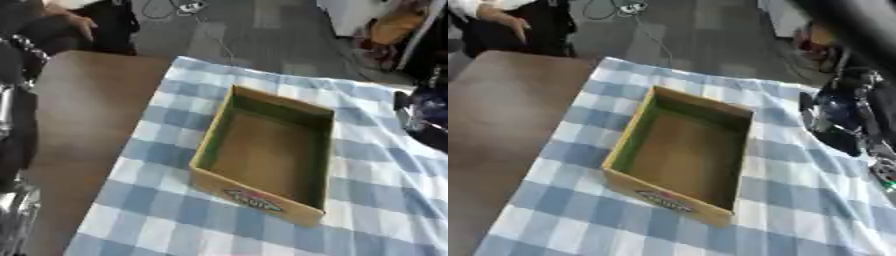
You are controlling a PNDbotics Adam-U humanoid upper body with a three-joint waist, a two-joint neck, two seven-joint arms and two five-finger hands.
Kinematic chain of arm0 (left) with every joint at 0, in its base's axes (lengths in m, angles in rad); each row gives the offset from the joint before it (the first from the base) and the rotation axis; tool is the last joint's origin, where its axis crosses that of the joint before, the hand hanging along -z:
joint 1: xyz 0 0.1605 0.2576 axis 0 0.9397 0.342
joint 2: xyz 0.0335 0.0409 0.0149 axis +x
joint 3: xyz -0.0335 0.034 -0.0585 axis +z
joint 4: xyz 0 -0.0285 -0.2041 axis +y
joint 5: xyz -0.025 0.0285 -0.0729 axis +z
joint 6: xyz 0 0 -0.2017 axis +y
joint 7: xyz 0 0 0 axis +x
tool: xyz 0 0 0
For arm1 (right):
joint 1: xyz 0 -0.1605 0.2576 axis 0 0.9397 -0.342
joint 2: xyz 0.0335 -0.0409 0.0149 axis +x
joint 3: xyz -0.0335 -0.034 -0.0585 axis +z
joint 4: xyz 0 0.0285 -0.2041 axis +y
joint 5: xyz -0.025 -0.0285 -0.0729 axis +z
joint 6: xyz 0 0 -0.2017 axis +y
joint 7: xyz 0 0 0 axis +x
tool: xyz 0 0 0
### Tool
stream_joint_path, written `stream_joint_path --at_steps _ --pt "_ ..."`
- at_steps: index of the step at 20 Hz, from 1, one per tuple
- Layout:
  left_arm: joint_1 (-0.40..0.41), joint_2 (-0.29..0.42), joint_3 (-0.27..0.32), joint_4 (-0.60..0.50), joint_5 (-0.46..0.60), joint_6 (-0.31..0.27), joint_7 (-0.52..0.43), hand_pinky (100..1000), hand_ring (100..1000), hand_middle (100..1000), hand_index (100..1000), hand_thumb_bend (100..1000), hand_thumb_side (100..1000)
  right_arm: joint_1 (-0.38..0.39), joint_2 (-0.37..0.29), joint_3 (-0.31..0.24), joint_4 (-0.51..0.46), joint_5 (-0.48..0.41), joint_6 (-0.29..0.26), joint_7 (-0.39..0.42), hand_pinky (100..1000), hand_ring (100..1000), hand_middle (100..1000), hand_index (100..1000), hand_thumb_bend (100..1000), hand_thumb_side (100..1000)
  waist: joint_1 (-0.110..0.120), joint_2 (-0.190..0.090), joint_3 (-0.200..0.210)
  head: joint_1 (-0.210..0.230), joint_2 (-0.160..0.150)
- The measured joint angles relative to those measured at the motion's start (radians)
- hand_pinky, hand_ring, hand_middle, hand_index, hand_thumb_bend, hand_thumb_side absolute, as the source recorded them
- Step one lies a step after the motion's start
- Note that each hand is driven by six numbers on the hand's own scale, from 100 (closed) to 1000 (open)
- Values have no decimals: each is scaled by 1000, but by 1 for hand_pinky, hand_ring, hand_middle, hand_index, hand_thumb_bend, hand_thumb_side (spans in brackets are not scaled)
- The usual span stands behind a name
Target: Pick up objects on the table and place them in the box.
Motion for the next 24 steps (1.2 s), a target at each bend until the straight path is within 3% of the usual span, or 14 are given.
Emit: stream_joint_path --at_steps 4,11,24 --pt "0 0 -3 0 0 0 -3 792 834 1000 888 224 942 -43 1 35 -4 -9 -17 40 100 100 100 107 182 420 0 0 4 -24 7" --pt "-1 0 -3 0 0 2 -6 791 834 1000 888 225 942 -111 24 89 5 -14 -42 93 100 100 100 106 177 423 0 0 11 -25 12" --pt "-26 -12 -9 0 2 -5 -11 792 833 1000 888 229 939 -259 123 167 102 -16 -96 162 100 100 100 106 174 424 -1 7 40 -25 20"
